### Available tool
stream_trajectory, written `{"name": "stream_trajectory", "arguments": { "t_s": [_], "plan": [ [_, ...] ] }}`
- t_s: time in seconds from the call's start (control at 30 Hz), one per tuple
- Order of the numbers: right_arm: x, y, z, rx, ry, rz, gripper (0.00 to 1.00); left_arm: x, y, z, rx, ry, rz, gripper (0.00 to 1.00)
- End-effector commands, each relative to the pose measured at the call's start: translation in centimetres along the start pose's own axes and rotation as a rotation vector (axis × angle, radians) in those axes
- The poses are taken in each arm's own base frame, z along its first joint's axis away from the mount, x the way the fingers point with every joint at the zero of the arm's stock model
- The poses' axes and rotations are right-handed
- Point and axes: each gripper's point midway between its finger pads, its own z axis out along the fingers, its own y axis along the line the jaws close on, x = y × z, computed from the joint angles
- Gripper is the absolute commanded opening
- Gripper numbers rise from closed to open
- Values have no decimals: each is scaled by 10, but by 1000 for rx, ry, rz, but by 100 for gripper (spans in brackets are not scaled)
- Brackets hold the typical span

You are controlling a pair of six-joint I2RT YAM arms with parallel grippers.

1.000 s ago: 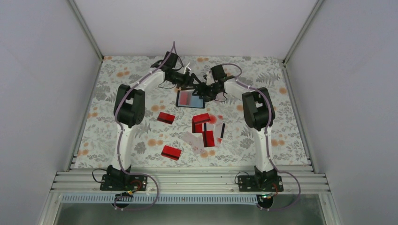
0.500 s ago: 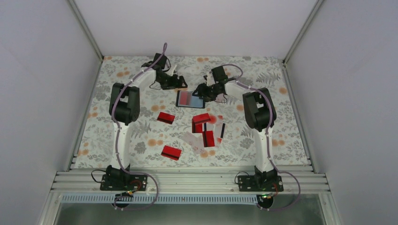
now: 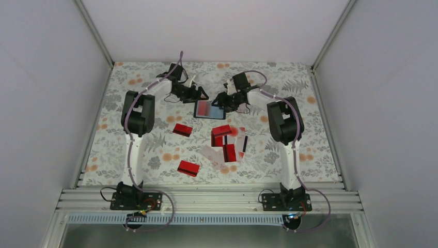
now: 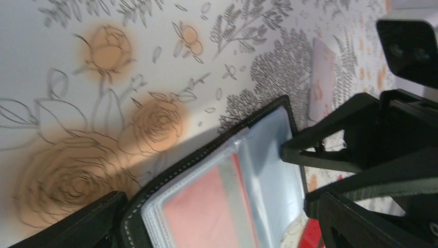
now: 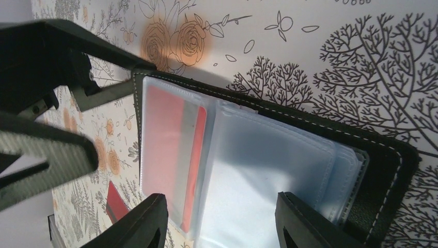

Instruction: Put the credit cards into the card holder

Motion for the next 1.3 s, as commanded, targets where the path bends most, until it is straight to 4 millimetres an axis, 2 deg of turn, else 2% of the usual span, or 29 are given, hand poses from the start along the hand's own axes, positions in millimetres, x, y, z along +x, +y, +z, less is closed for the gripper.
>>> {"name": "stream_trajectory", "arguments": {
  "t_s": [0.0,0.37,0.47,0.73,0.9,1.03,1.27],
  "plan": [
    [54,-60,15,184,159,138,54,25,-17,4,111,59,-58,91],
    [57,-54,21,129,168,166,52,20,-65,-10,220,49,-46,89],
    [59,-51,26,106,180,179,52,21,-67,-10,213,57,-46,87],
    [62,-33,39,57,204,174,51,18,-77,-27,153,43,-38,81],
    [44,-27,18,77,148,144,51,19,-83,-25,124,49,-23,80],
    [28,-22,-4,75,100,132,53,23,-95,-11,134,72,-3,79],
    [13,-18,-35,99,47,118,54,26,-111,16,146,117,18,79]
  ]
}}
